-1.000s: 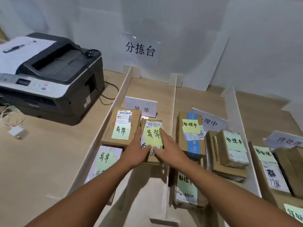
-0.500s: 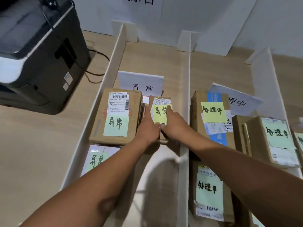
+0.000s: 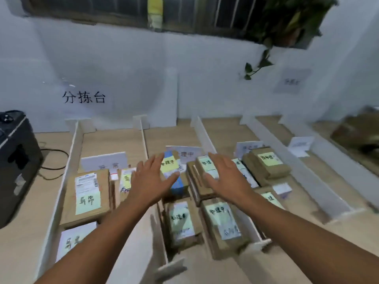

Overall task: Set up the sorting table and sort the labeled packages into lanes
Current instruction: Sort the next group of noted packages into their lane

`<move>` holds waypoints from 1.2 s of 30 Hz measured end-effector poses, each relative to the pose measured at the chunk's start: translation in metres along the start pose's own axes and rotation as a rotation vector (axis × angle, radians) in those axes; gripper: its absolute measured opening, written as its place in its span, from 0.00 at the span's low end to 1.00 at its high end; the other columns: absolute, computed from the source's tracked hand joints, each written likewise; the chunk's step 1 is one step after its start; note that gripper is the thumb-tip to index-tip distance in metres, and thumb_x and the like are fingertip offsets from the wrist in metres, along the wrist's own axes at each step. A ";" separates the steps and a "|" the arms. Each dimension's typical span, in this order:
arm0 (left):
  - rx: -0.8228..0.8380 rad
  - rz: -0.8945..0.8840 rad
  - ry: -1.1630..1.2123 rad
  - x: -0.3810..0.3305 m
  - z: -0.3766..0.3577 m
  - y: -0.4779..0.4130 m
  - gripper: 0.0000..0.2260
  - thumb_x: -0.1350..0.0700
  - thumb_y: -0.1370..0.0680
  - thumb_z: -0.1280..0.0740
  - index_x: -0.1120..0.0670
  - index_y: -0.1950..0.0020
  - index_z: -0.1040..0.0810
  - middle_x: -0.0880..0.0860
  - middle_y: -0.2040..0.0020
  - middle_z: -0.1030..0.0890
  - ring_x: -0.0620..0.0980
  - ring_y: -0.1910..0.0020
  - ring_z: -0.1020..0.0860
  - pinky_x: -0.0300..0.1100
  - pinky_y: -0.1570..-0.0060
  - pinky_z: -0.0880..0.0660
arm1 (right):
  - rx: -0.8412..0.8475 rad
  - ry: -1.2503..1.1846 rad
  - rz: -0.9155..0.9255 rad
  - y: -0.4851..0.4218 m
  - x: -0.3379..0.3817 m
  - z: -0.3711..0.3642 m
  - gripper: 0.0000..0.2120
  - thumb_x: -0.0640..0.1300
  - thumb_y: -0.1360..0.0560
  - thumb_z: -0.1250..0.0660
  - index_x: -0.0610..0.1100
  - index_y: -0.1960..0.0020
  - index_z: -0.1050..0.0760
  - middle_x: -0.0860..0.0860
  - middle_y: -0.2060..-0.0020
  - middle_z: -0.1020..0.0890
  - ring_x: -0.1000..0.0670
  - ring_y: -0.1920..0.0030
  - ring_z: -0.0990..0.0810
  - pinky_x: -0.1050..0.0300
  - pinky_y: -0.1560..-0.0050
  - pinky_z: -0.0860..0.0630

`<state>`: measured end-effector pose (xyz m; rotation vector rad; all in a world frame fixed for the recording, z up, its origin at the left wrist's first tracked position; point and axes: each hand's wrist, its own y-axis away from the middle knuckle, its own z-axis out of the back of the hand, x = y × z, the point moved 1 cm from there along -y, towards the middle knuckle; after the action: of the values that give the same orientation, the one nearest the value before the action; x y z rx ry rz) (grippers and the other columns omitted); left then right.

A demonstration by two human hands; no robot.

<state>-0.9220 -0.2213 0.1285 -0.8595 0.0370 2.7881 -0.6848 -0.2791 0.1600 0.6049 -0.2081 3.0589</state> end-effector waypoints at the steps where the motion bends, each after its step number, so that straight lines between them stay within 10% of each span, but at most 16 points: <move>1: 0.018 -0.044 -0.033 -0.027 -0.010 0.009 0.37 0.31 0.23 0.39 0.42 0.17 0.45 0.51 0.18 0.42 0.58 0.20 0.44 0.59 0.24 0.43 | -0.017 0.026 -0.036 0.027 -0.020 0.022 0.31 0.58 0.19 0.37 0.51 0.20 0.40 0.47 0.23 0.35 0.45 0.24 0.37 0.48 0.29 0.33; 21: 0.412 -0.712 -0.098 -0.593 -0.323 0.165 0.38 0.25 0.25 0.45 0.36 0.19 0.52 0.45 0.17 0.54 0.56 0.18 0.58 0.66 0.25 0.54 | -0.255 0.311 -0.720 0.466 -0.432 0.299 0.38 0.75 0.25 0.56 0.63 0.19 0.54 0.52 0.18 0.48 0.47 0.18 0.58 0.41 0.20 0.53; 36: 0.370 -0.699 -0.050 -0.866 -0.521 0.102 0.37 0.27 0.25 0.45 0.39 0.19 0.48 0.46 0.18 0.47 0.56 0.20 0.51 0.65 0.25 0.52 | -0.265 0.298 -0.726 0.453 -0.742 0.413 0.36 0.73 0.22 0.51 0.61 0.18 0.52 0.50 0.19 0.43 0.46 0.18 0.54 0.47 0.20 0.51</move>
<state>0.0396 -0.5444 0.1764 -0.5642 0.1957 2.0571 0.1388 -0.7765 0.1990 0.1472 -0.2993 2.3226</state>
